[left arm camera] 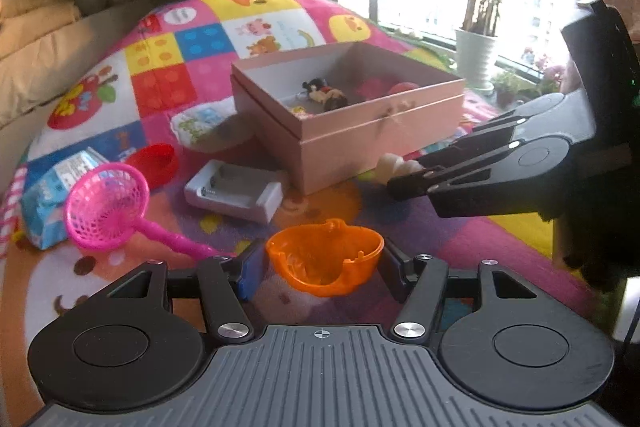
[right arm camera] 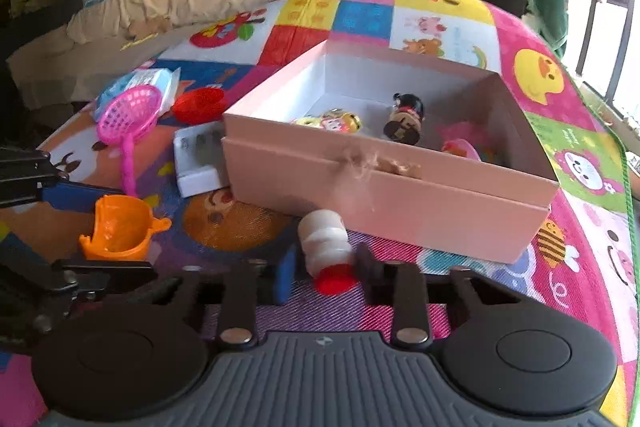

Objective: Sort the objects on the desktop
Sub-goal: 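Grasp and carry the orange cup into the pink box with left tool while right carries the bottle in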

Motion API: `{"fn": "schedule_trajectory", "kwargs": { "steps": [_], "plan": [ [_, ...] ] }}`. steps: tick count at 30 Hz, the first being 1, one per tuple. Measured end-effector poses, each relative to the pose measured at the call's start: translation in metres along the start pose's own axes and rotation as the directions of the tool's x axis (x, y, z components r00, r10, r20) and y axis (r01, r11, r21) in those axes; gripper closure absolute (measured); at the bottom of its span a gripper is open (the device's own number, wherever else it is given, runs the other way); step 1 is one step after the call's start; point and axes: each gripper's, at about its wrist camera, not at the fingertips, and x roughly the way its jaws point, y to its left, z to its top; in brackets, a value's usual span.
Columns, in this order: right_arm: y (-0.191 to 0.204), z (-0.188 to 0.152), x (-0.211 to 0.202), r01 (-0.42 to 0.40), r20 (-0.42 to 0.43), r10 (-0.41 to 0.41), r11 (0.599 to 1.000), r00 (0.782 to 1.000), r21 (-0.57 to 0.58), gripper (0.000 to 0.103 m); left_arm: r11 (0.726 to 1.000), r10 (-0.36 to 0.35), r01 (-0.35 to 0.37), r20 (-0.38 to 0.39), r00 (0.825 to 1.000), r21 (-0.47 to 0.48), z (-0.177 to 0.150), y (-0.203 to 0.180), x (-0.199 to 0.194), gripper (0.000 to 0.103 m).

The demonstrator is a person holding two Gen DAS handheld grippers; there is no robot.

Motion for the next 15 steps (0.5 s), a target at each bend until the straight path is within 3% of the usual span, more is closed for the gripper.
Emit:
{"fn": "schedule_trajectory", "kwargs": {
  "steps": [7,11,13,15],
  "plan": [
    [0.0,0.007,-0.067,-0.081,0.005,0.081,0.996,0.997,-0.043,0.078,0.999,-0.002,-0.002,0.098,0.995,0.047,0.021,-0.004,-0.041,0.039],
    [-0.012,0.038,-0.126,-0.035,0.16,0.043,0.998,0.986,-0.053,0.078,0.995,0.01,-0.031,0.226,0.974,0.09,0.059,-0.006,-0.055,0.039],
    [-0.019,0.056,-0.148,0.006,0.256,0.007,0.999,0.967,-0.052,0.078,0.993,0.013,-0.047,0.28,0.96,0.113,0.08,-0.009,-0.051,0.039],
    [-0.023,0.072,-0.161,0.073,0.348,-0.05,0.996,0.936,-0.053,0.078,0.993,0.004,-0.039,0.289,0.957,0.114,0.099,-0.01,-0.038,0.039]
  ]
}}
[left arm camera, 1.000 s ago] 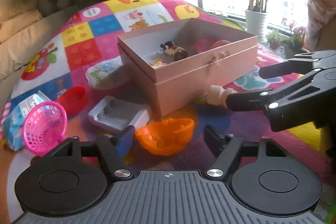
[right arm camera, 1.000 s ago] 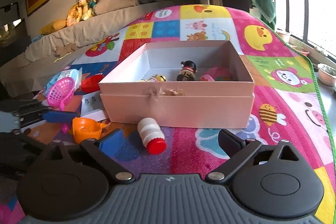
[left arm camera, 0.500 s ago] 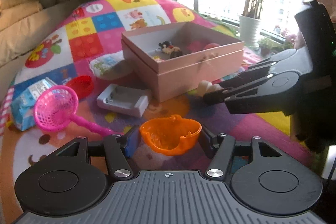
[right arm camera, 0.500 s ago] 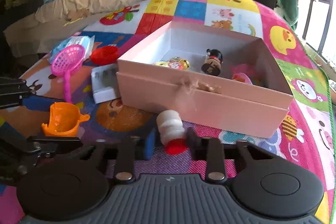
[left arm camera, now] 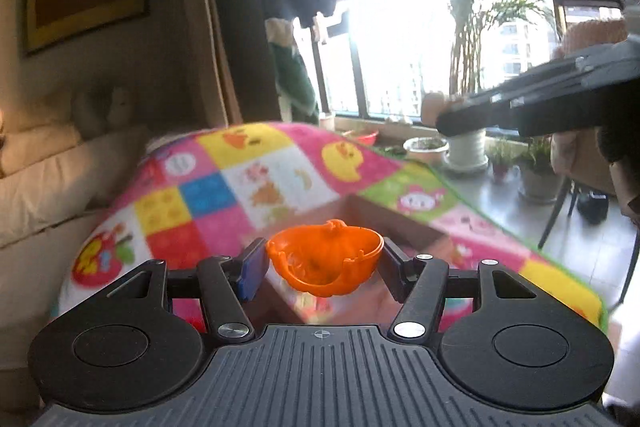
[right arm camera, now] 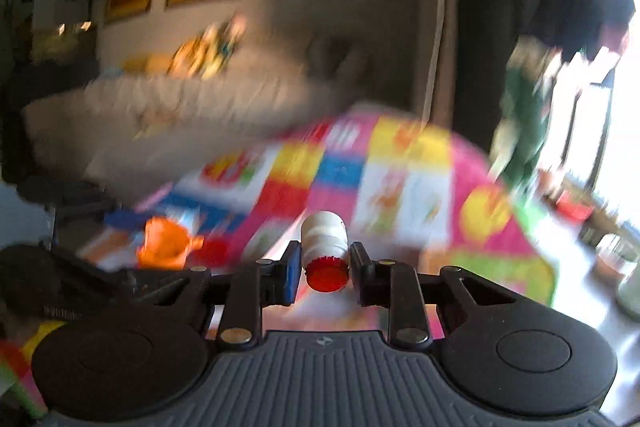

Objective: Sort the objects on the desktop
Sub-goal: 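Grasp and carry the orange cup into the pink box with left tool while right carries the bottle in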

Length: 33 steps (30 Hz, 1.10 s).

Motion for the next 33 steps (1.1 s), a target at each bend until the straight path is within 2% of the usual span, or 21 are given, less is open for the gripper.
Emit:
{"fn": "schedule_trajectory", "kwargs": {
  "steps": [3,7,10,12,16,20,25,29,33],
  "plan": [
    [-0.011,0.017,0.009,0.021,0.052,-0.022,1.0,0.998,0.02,0.078,1.0,-0.005,0.005,-0.014,1.0,-0.016,0.014,0.001,0.039,0.039],
    [-0.022,0.023,0.041,0.03,0.041,-0.032,0.999,0.999,0.035,0.078,0.996,-0.02,0.014,-0.07,0.997,-0.086,0.015,0.007,0.094,0.037],
    [-0.031,0.02,0.069,0.029,-0.002,-0.029,0.998,1.0,0.056,0.078,0.988,-0.033,0.013,-0.127,0.991,-0.156,0.002,0.016,0.113,0.024],
    [-0.037,0.014,0.085,0.031,-0.037,-0.029,0.997,0.999,0.068,0.078,0.985,-0.039,0.017,-0.126,0.991,-0.172,-0.009,0.022,0.109,0.016],
    [-0.051,0.001,0.12,0.037,-0.124,-0.022,0.992,0.992,0.118,0.078,0.985,0.019,-0.04,-0.125,0.992,-0.169,-0.031,0.031,0.085,0.009],
    [-0.064,-0.01,0.162,0.081,-0.207,-0.048,0.985,0.977,0.155,0.078,0.979,0.036,-0.065,-0.151,0.988,-0.191,-0.052,0.044,0.061,0.007],
    [-0.074,-0.018,0.211,0.148,-0.291,-0.09,0.972,0.953,0.183,0.078,0.968,0.061,-0.112,-0.224,0.973,-0.224,-0.085,0.061,0.043,0.005],
    [-0.075,-0.018,0.213,0.193,-0.301,-0.126,0.959,0.945,0.206,0.075,0.961,0.072,-0.146,-0.298,0.952,-0.234,-0.112,0.069,0.038,0.003],
    [-0.052,-0.013,0.19,0.156,-0.263,-0.105,0.971,0.959,0.18,0.071,0.965,0.075,-0.151,-0.33,0.941,-0.213,-0.126,0.062,0.042,0.003]
  ]
}}
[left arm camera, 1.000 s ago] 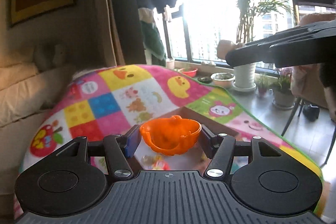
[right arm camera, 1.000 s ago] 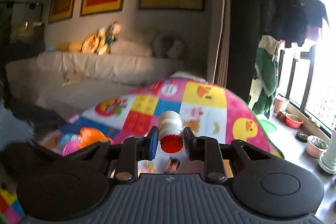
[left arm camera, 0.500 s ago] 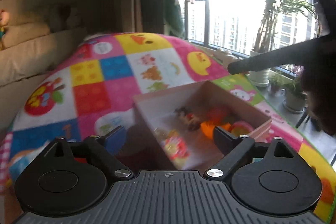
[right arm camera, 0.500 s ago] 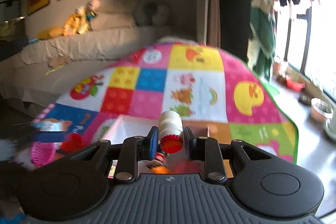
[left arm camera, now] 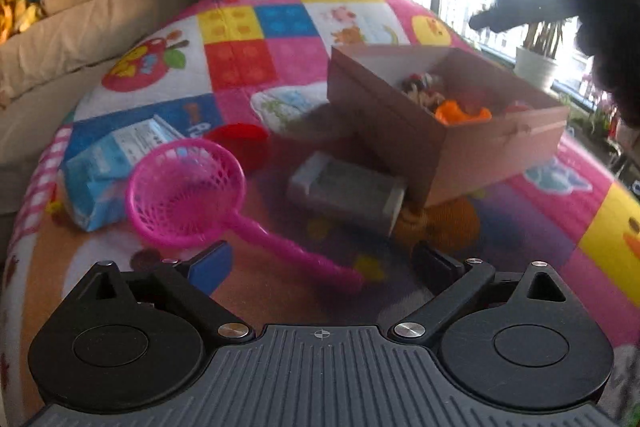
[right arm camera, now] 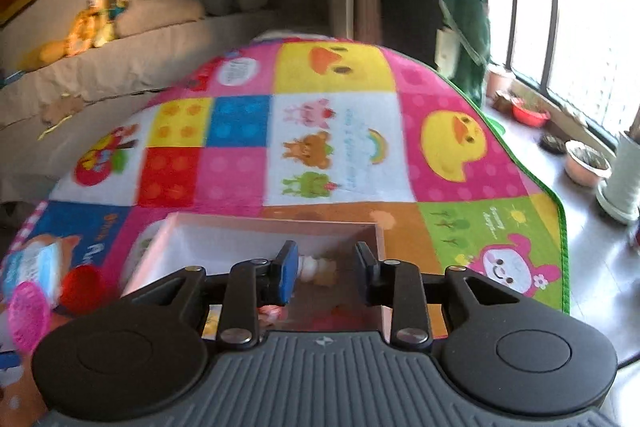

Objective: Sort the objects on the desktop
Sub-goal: 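Grasp and carry the orange cup into the pink box with left tool while right carries the bottle in, then grasp the white battery case with right tool while left tool approaches the pink basket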

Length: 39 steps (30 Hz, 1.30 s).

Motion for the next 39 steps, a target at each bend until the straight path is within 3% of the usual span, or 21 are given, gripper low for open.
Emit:
{"fn": "schedule_trajectory", "kwargs": {
  "steps": [4,7,10,12,15,17,22,27,30,32,36,39],
  "plan": [
    [0.043,-0.023,-0.036,-0.149,-0.008,0.149,0.982,0.989,-0.119,0.066,0.995,0.076,-0.078,0.018,0.997,0.069,-0.005,-0.008,-0.001,0.003],
    [0.087,-0.056,-0.062,-0.251,-0.046,0.248,0.924,0.968,-0.288,0.067,0.99,0.13,-0.131,0.015,0.991,0.053,-0.005,0.002,-0.004,0.003],
    [0.122,-0.085,-0.071,-0.347,-0.127,0.324,0.86,0.938,-0.375,0.067,0.986,0.165,-0.165,0.015,0.986,-0.017,-0.006,0.02,-0.013,0.003],
    [0.138,-0.098,-0.067,-0.356,-0.143,0.327,0.844,0.934,-0.401,0.067,0.978,0.193,-0.192,0.009,0.981,-0.076,-0.007,0.034,-0.017,0.003],
    [0.16,-0.107,-0.05,-0.278,-0.097,0.264,0.835,0.96,-0.474,0.067,0.965,0.217,-0.216,-0.009,0.976,-0.147,-0.009,0.051,-0.023,0.003],
    [0.172,-0.109,-0.039,-0.26,-0.076,0.258,0.824,0.963,-0.503,0.067,0.958,0.225,-0.224,-0.016,0.974,-0.181,-0.009,0.06,-0.027,0.003],
    [0.182,-0.103,-0.009,-0.263,-0.102,0.243,0.854,0.965,-0.449,0.069,0.954,0.223,-0.221,-0.013,0.975,-0.202,-0.01,0.064,-0.034,0.002],
    [0.17,-0.111,-0.018,-0.337,-0.172,0.292,0.859,0.941,-0.386,0.069,0.956,0.199,-0.198,-0.019,0.98,-0.215,-0.01,0.061,-0.033,0.002],
    [0.154,-0.122,-0.038,-0.437,-0.253,0.371,0.849,0.893,-0.296,0.067,0.959,0.185,-0.185,-0.021,0.983,-0.214,-0.01,0.056,-0.031,0.002],
    [0.144,-0.131,-0.054,-0.461,-0.27,0.392,0.842,0.879,-0.279,0.066,0.962,0.177,-0.178,-0.023,0.984,-0.207,-0.009,0.052,-0.028,0.002],
    [0.121,-0.149,-0.083,-0.465,-0.282,0.395,0.848,0.874,-0.254,0.061,0.969,0.153,-0.155,-0.025,0.988,-0.191,-0.007,0.043,-0.026,0.002],
    [0.102,-0.156,-0.097,-0.42,-0.268,0.359,0.879,0.894,-0.226,0.061,0.977,0.127,-0.13,-0.032,0.991,-0.171,-0.008,0.034,-0.026,0.002]
  ]
}}
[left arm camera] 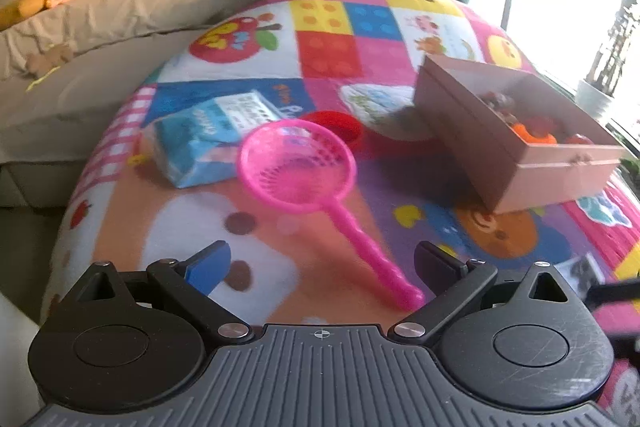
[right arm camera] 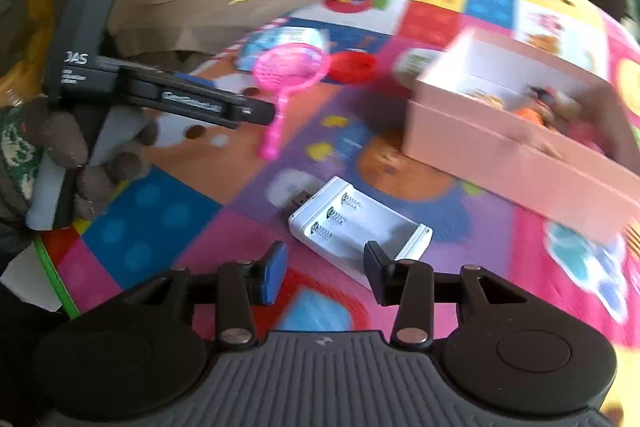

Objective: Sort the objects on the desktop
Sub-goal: 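Grasp the white battery case with right tool while left tool approaches the pink basket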

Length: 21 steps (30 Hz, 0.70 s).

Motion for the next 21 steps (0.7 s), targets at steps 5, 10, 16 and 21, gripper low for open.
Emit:
{"fn": "schedule_trajectory", "kwargs": {
  "steps": [5,10,16,21],
  "plan": [
    [-0.024,-0.016,-0.015,0.121,0.029,-0.125,0.986,0.992,0.113,0.059,0.997,-0.053,0.054,-0.028,0.998,0.046,-0.005,-0.019,0.001,0.001],
    [-0.023,-0.02,-0.019,0.042,0.043,-0.049,0.988,0.998,0.148,0.039,0.995,-0.066,0.067,-0.022,0.998,0.078,-0.004,-0.033,0.001,0.001],
    [-0.002,-0.017,-0.028,-0.059,0.117,0.054,0.998,0.992,0.039,0.034,0.997,-0.034,0.035,-0.018,0.999,0.074,0.0,-0.029,-0.002,0.001],
    [-0.015,-0.018,-0.024,0.091,0.123,-0.094,0.995,0.988,0.03,0.015,0.998,-0.025,0.027,-0.03,0.999,0.052,0.0,-0.025,0.003,0.001]
  ]
}}
